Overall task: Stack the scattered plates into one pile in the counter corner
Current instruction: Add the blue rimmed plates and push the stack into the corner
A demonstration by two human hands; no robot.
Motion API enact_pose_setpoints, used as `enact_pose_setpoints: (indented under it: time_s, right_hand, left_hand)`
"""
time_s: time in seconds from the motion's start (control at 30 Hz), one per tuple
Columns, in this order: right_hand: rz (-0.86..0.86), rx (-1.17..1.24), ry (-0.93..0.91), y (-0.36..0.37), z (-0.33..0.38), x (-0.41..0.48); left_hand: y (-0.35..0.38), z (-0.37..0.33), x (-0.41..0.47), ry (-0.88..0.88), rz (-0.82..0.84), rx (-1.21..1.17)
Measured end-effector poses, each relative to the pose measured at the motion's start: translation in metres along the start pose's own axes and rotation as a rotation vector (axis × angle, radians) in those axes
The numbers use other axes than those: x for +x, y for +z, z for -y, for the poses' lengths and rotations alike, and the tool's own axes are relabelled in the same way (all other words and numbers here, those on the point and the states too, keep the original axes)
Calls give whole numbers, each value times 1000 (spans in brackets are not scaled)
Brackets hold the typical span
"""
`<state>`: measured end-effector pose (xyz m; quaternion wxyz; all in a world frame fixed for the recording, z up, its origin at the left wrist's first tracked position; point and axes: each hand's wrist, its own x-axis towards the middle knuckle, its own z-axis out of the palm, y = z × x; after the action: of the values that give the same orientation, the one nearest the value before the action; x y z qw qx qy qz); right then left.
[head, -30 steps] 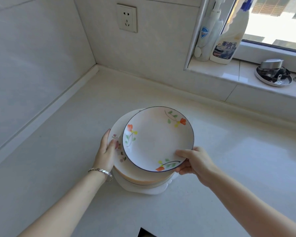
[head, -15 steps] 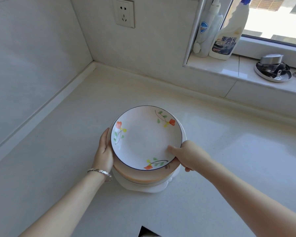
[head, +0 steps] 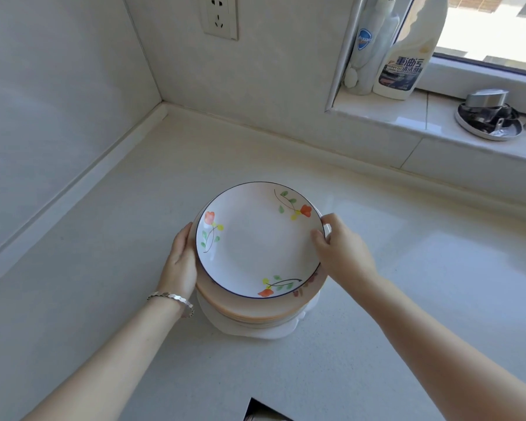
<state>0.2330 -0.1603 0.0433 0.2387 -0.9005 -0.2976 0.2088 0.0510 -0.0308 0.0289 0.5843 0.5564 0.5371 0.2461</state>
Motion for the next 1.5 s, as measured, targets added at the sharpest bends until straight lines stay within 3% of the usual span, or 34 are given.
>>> enact_pose_setpoints:
  time_s: [0.1, 0.2, 0.27, 0.33, 0.5, 0.7, 0.9, 1.1, 1.5]
  right_hand:
    - [79, 103, -21, -13, -8, -2]
    - [95, 191, 7, -40, -39, -10]
    - [115, 197, 69, -49, -55, -13]
    - [114, 224, 164, -61, -83, -17]
    - [111, 396, 433, -118, -208, -45]
    - [9, 594, 605, -205, -375, -85]
    - [-190, 888, 851, -272, -528, -115]
    - [-513, 1310, 1038, -306, -645, -107]
    - [-871, 1803, 941, -313, -688, -62]
  left_hand:
    - [4, -22, -2, 139, -138, 251]
    - [42, -56, -23, 555, -111, 424]
    - [61, -69, -32, 769, -7, 536]
    - [92, -74, -45, 860, 201, 597]
    - [234, -69, -103, 770, 650, 814]
    - [401, -29, -185, 677, 833, 1141]
    - [513, -4, -246, 526, 884, 1190]
    - [571, 8, -282, 376, 874, 1009]
    - [576, 0, -276, 274, 756, 941]
